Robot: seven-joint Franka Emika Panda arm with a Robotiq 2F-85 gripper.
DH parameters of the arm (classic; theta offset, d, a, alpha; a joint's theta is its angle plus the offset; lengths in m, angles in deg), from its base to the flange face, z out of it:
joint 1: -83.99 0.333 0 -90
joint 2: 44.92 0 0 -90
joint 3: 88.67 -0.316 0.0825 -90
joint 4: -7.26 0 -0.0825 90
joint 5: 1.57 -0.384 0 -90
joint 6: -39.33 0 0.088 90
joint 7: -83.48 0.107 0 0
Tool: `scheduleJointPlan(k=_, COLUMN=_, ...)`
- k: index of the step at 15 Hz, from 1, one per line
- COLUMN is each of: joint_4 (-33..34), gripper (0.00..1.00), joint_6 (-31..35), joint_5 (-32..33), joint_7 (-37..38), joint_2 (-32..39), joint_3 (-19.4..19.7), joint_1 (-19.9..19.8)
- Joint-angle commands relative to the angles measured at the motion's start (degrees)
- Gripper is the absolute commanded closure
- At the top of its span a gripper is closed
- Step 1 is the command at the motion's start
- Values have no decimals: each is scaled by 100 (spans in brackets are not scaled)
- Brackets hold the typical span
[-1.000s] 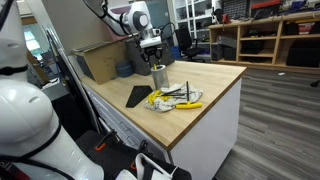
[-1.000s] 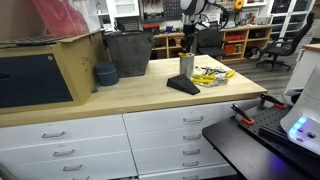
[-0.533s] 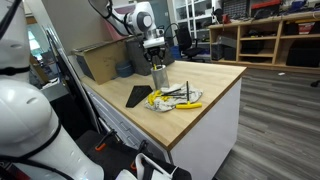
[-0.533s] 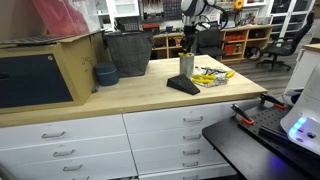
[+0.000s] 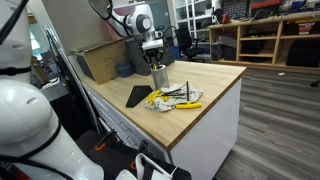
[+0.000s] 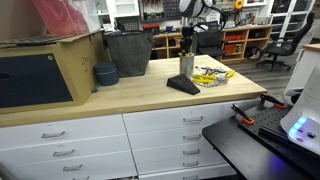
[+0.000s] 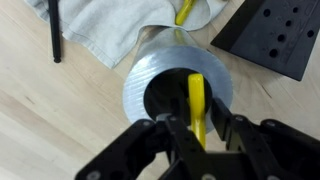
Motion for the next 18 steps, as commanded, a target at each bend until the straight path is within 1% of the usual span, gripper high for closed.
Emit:
scheduleJointPlan(k=1, joint_4=174, gripper=92, joint_6=-157, joint_5=-88, joint_7=-174, joint_2=54, joint_3=-44, joint_1=-61)
scheduleJointPlan(k=2, joint_4=169, gripper=100, joint_6=-158, joint_5=-96, joint_7=-188, joint_2=52, joint_3=-46, joint_1=-71)
scheduleJointPlan(k=3, joint_4=164, gripper=100, joint_6=-159, joint_5=-105, joint_7=-195, joint_2=52, joint_3=-49, joint_1=-79)
scheduleJointPlan(k=5, joint_4=140, gripper=96, joint_6=-162, joint_5=-102, joint_7=-188, joint_2=32, joint_3=-45, joint_1=-83)
scheduleJointPlan(k=10, joint_4=-19, gripper=96, joint_6=-219, joint_5=2, joint_7=-89, joint_2=-195, joint_3=16, joint_1=-67)
scheduleJointPlan(k=14, joint_4=-127, gripper=96, joint_6=-369, joint_5=225, joint_7=-15, joint_2=-496, joint_3=121, joint_1=-13)
scheduleJointPlan(k=18, joint_4=-192, gripper=96, joint_6=-632, joint_5=540, joint_7=-93, joint_2=-917, joint_3=162, joint_1=34)
